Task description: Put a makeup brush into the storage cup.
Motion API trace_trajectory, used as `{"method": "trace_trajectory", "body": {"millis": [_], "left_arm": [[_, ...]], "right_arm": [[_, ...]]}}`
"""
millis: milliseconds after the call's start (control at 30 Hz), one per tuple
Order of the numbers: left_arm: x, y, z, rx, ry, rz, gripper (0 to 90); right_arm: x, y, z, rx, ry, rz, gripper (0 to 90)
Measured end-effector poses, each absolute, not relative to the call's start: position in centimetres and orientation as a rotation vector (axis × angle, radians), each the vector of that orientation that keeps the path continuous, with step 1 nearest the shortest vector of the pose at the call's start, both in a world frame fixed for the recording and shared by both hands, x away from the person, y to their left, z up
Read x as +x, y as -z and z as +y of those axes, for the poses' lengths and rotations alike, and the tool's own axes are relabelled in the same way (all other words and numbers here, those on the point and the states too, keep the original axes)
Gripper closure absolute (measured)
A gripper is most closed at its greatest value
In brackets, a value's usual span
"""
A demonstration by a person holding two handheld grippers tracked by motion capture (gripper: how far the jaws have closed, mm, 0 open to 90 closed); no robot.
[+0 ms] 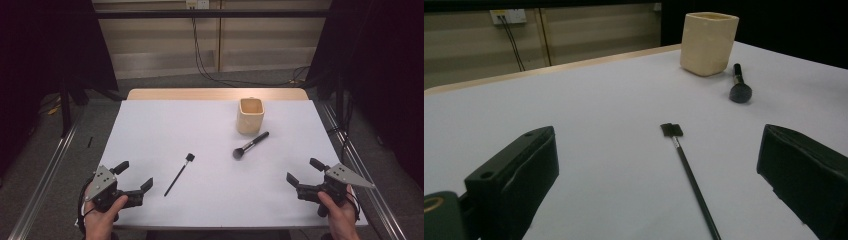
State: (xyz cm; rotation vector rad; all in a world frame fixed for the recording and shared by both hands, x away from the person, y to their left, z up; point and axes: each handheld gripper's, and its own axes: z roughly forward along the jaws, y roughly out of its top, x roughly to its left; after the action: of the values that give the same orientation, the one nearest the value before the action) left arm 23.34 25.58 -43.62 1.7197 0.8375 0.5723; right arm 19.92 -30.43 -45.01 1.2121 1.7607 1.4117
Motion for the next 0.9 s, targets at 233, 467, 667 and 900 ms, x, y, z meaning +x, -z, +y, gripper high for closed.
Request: {"method": "trace_trajectory", "body": {"millis": [233, 467, 667, 900], "left_arm": [[23.7, 42.9, 25.1, 1.723, -0.586, 0.836, 3.2], [24.5, 42.2, 24.0, 1.745, -0.588, 0.815, 3.2], [25.5, 41.7, 22.9, 1.753, -0.595, 0.800, 3.1], [27.0, 41.2, 21.8, 1.769, -0.576, 0.801, 2.1]], "right_arm": [[20.0, 44.9, -30.1, 1.221, -1.421, 1.759, 0.3], [20.0, 45.0, -30.0, 1.200, -1.420, 1.769, 0.5], [20.0, 44.9, -30.0, 1.197, -1.432, 1.770, 0.4], [20.0, 45.0, -29.8, 1.207, -1.447, 1.765, 0.3]]}}
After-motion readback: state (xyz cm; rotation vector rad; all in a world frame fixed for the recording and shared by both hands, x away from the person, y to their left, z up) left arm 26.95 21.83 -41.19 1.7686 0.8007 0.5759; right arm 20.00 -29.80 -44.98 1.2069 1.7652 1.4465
